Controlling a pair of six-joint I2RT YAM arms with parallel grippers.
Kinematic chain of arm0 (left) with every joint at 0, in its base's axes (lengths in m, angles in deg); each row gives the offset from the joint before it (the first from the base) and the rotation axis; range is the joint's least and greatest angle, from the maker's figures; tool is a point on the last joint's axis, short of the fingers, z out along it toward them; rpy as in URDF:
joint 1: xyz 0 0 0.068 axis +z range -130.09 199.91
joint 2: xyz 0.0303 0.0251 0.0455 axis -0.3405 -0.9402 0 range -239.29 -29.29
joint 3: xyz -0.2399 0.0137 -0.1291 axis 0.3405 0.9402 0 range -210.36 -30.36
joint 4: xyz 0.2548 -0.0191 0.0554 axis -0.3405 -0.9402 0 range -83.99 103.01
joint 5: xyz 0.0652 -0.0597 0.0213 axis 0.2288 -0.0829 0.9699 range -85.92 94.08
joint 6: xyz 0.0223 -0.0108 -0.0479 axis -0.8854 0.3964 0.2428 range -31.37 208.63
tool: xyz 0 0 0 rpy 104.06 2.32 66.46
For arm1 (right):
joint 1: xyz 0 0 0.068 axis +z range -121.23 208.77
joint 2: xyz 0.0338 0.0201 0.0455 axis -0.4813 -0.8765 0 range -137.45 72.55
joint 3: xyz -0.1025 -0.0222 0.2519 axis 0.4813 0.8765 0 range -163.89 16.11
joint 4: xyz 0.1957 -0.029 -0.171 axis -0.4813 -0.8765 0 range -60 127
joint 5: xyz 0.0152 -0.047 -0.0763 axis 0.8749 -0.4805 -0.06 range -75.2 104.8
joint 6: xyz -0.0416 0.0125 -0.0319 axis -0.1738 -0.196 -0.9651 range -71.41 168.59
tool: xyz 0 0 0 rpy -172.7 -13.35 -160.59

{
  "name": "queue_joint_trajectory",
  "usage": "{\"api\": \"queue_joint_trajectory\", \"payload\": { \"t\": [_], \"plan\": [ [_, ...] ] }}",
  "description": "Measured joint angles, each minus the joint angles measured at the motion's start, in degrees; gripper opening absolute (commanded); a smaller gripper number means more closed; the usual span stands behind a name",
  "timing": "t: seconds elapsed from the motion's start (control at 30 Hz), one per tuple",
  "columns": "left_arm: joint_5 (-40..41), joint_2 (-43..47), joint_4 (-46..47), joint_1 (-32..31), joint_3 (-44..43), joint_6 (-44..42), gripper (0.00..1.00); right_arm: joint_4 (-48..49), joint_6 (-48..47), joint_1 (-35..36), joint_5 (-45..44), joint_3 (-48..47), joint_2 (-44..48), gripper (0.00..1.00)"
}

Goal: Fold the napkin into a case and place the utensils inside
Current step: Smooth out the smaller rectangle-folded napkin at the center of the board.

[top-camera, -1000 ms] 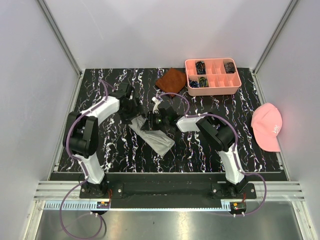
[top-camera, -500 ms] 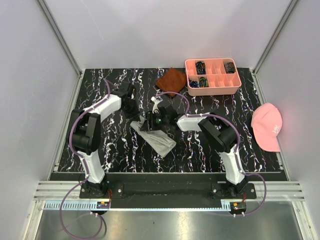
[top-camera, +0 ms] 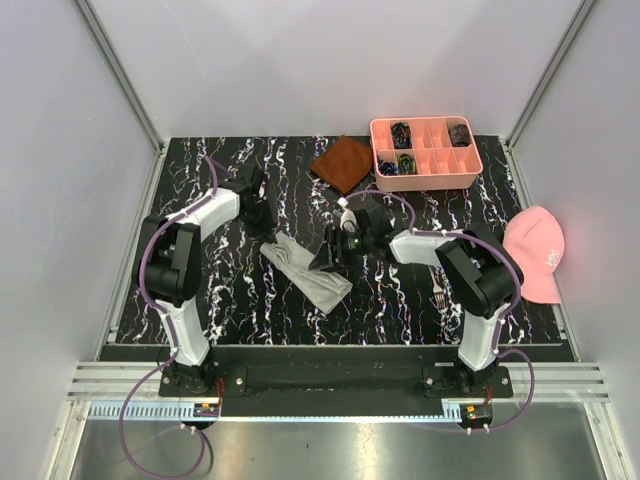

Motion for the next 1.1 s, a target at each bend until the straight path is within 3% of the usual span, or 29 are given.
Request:
{"api": "queue_joint_trajectory", "payload": {
  "t": [0.2,0.5,0.83,1.1],
  "plan": [
    [-0.1,0.0,0.2,0.1,0.1,0.1,0.00,4.0,3.3,0.9,3.9,6.6,1.4,0.40],
    [-0.9,0.0,0.6,0.5,0.2,0.4,0.00,11.0,6.3,1.7,4.8,11.9,-1.3,0.38],
    [-3.5,0.0,1.6,0.7,0.2,0.0,0.00,-6.5,-3.7,1.8,-0.1,4.6,7.4,0.47],
    [-5.4,0.0,1.6,1.0,0.2,-0.7,0.00,-5.7,-6.8,1.8,-2.9,1.4,6.2,0.45]
  ]
}}
